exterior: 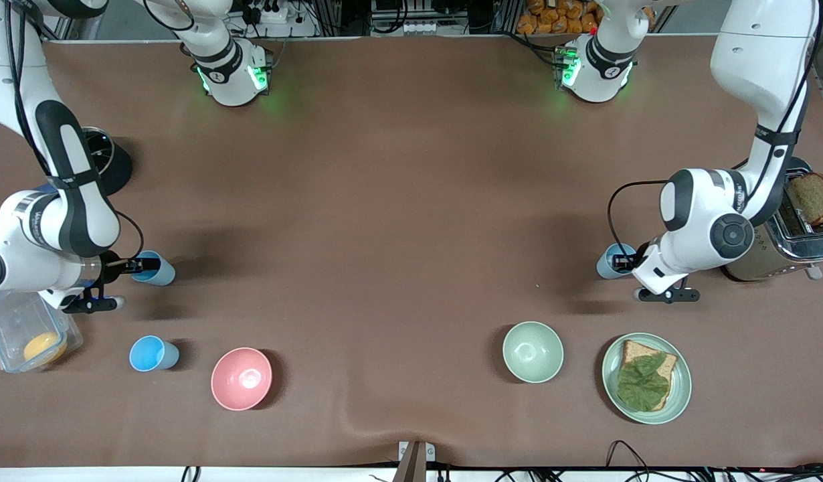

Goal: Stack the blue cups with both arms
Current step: 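Carry the small blue cup with the left gripper to the table middle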

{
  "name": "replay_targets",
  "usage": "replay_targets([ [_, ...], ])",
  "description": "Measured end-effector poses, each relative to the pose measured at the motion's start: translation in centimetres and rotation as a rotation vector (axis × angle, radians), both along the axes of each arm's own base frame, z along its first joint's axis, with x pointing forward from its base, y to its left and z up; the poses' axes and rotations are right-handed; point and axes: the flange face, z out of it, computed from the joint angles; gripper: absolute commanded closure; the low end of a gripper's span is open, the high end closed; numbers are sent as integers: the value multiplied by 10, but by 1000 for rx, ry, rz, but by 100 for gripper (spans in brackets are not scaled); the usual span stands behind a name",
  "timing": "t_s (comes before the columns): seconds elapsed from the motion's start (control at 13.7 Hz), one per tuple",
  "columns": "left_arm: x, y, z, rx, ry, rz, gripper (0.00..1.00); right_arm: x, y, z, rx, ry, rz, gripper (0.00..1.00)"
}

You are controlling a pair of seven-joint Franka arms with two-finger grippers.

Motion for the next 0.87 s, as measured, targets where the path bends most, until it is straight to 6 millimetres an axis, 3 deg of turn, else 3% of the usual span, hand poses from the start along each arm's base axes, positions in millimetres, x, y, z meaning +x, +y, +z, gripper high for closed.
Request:
replay_targets([
  [0.22, 0, -21, 8, -13, -10, 8, 100, 1, 0, 1, -2, -4, 10, 100],
  [0.36, -4, -59, 19, -29, -21, 59, 100, 6, 2, 6, -6, -17, 35, 100],
  [0.66, -26, -169, 45, -76, -26, 171, 100, 19, 21, 17, -10, -45, 80, 100],
  [0.87, -54, -262, 60, -87, -27, 259, 100, 22, 23, 21, -12, -54, 87, 100],
])
